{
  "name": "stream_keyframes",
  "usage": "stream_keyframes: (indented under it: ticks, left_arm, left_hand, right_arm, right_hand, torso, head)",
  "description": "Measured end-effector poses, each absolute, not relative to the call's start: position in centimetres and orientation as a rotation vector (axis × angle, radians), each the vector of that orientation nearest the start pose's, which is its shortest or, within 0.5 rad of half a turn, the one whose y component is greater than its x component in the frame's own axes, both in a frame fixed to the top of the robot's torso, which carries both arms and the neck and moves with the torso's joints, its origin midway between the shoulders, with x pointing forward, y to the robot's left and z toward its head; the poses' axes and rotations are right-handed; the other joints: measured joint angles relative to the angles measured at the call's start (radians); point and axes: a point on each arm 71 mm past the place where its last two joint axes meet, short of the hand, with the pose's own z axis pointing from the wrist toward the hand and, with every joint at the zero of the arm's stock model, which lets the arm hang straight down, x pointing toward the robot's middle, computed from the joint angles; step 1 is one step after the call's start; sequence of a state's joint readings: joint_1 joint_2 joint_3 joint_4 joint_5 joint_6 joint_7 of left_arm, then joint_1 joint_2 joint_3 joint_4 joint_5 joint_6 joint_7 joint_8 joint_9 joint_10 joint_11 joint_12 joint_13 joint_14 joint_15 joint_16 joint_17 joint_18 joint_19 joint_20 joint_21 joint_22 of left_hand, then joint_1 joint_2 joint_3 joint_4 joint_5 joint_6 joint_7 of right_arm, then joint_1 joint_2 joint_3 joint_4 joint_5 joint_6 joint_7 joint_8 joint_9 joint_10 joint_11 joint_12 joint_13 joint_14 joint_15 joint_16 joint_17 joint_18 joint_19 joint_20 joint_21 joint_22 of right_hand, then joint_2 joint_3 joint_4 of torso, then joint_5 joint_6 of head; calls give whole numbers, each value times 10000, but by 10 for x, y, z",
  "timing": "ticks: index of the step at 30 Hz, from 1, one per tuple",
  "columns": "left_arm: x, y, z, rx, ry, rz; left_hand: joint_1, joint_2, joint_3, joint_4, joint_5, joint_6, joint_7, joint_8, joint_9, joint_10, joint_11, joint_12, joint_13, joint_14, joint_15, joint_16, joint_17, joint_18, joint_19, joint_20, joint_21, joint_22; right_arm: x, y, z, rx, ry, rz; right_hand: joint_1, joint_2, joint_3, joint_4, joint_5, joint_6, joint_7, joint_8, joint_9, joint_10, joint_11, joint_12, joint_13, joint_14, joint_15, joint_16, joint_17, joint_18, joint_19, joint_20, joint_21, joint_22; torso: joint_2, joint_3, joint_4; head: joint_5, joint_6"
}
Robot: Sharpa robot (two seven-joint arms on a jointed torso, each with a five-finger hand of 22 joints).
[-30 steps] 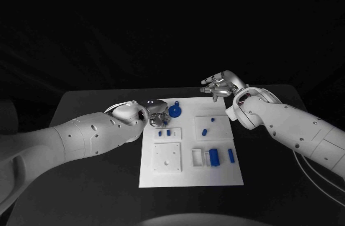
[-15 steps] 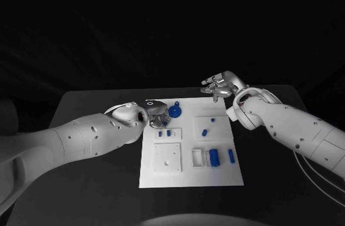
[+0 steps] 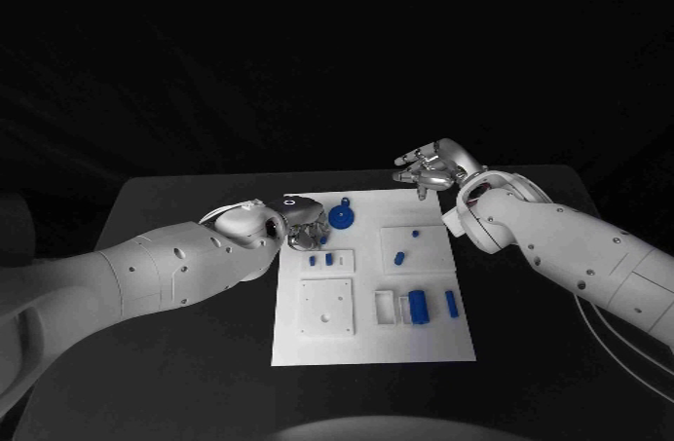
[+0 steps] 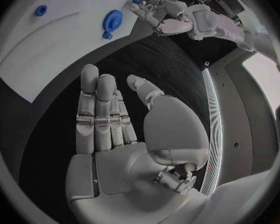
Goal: Assemble the parts on the task board
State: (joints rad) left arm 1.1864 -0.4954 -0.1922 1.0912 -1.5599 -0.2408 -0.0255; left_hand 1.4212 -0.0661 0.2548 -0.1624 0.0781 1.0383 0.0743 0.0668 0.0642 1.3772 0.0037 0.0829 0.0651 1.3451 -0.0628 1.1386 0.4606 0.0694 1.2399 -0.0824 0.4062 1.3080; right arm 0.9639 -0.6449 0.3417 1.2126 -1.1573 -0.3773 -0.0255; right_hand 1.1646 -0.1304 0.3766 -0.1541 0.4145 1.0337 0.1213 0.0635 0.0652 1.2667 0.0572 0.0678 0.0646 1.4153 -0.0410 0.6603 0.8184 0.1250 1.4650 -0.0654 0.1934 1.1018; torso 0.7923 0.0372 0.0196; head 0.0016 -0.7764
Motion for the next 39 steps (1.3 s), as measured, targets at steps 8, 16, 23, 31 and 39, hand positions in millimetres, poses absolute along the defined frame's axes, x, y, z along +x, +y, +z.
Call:
stream_keyframes:
  ticks: [8,16,23,31,39]
  left_arm:
    - [528,149,-266,4062,17946,-4982]
    - [535,167,-253,3475,17654,-4797]
    - [547,195,-228,1272,17094,-5444]
    - [559,220,-204,-3382,16462,-7842]
    - [553,216,-196,-6740,16077,-10473]
  left_hand:
    - [117,-116,80,81,0,-277,-52,0,0,0,0,0,1,0,0,-46,0,0,0,0,-39,-1]
    - [117,-116,166,165,0,37,115,0,1,-522,271,-116,-7,-460,159,-526,-200,0,-242,96,-303,-2]
    - [184,-49,412,36,646,1049,329,-1,33,-741,454,-116,-34,-1037,289,-2653,-1219,0,-1034,284,-1075,-37]
    - [-445,95,638,239,101,792,451,-2,17,-1312,733,-184,-44,-1753,870,-6310,-2757,1,-2050,835,-2912,-1460]
    - [-714,108,-154,605,-134,484,427,-2,18,-2120,960,-183,-54,-1246,1435,-10057,-3653,-105,-2835,1490,-3446,-5269]
  right_arm:
    - [540,-223,-204,4541,15554,8135]
    - [533,-234,-211,3820,16068,7772]
    - [524,-238,-219,2372,16482,6979]
    - [514,-236,-238,672,16849,5489]
    - [506,-231,-256,-508,16896,4230]
  right_hand:
    - [1,0,187,-187,-53,88,57,1,1,-306,108,0,-7,107,68,162,-14,103,0,0,311,31]
    - [217,56,397,-536,-349,593,-33,0,1,-430,126,0,-16,217,41,400,99,202,34,34,959,330]
    - [297,57,681,-754,-943,999,-152,0,10,-354,50,0,-24,264,22,506,112,217,33,34,1327,528]
    - [402,-174,1554,-672,-1901,1102,-184,0,25,-318,14,-38,-24,338,31,513,82,218,34,34,1471,585]
    - [468,-691,2162,-357,-2782,1140,-176,0,24,-606,124,-38,-31,428,104,581,-17,215,17,121,1510,540]
  torso:
    - [-5,0,-2]
    - [-10,0,-5]
    - [-27,6,-8]
    - [-49,-22,-8]
    - [-81,-95,41]
  head:
    - [0,6]
    - [-61,80]
    - [-253,230]
    - [-388,353]
    - [-408,404]
